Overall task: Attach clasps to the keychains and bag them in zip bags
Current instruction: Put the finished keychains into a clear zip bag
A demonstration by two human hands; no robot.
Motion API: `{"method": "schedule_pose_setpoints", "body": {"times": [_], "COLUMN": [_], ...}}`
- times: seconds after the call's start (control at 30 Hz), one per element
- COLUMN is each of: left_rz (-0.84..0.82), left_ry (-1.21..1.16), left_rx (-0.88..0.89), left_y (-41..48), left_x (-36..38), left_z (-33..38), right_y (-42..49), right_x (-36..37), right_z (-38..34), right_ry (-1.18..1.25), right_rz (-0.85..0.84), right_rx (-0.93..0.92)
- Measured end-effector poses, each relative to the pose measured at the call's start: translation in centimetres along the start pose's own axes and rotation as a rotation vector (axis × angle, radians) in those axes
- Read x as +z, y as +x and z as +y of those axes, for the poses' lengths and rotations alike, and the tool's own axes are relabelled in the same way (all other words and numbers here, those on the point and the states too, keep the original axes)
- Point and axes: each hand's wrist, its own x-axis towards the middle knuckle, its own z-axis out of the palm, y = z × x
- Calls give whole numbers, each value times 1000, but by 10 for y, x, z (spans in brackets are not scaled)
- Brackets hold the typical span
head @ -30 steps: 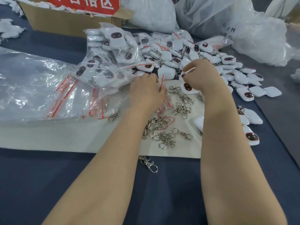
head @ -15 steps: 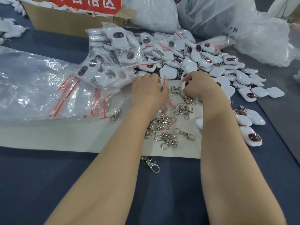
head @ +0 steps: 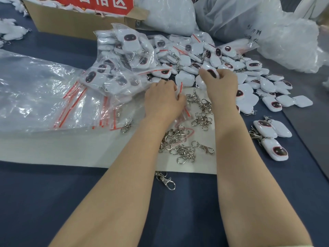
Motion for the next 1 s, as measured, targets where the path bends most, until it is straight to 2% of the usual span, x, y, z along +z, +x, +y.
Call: {"method": "schedule_pose_setpoints", "body": {"times": [0.2, 0.27, 0.33, 0.37, 0.4, 0.47, 0.53, 0.57, 0.7, 0.8, 1.0], "left_rz": [3, 9, 16, 19, 21, 23, 28, 31, 32, 29, 37], "left_ry": [-3, 1, 1, 0, 0, 9, 19, 18, 13, 7, 6], "left_rx": [1, -1, 1, 1, 2, 9, 17, 20, 29, 29, 29], "left_y": [0, 1, 1, 1, 2, 2, 2, 2, 2, 2, 3], "left_x": [2, 2, 3, 3, 4, 4, 4, 4, 4, 4, 5], "left_z": [-1, -1, -1, -1, -2, -2, -2, -2, -2, -2, -3], "right_y": [-9, -9, -10, -11, -13, -18, -19, -19, -17, -17, -17], "right_x": [3, 3, 6, 9, 11, 18, 24, 26, 29, 31, 30], "right_z": [-12, -19, -25, -26, -25, -18, -9, -6, -1, 0, -2], "right_ry": [84, 396, 909, 1066, 1076, 832, 528, 449, 556, 530, 699], "right_rz": [182, 158, -57, -167, -247, -325, -331, -306, -257, -235, -280], "right_rx": [-187, -83, 129, 218, 273, 261, 190, 161, 102, 130, 133]}}
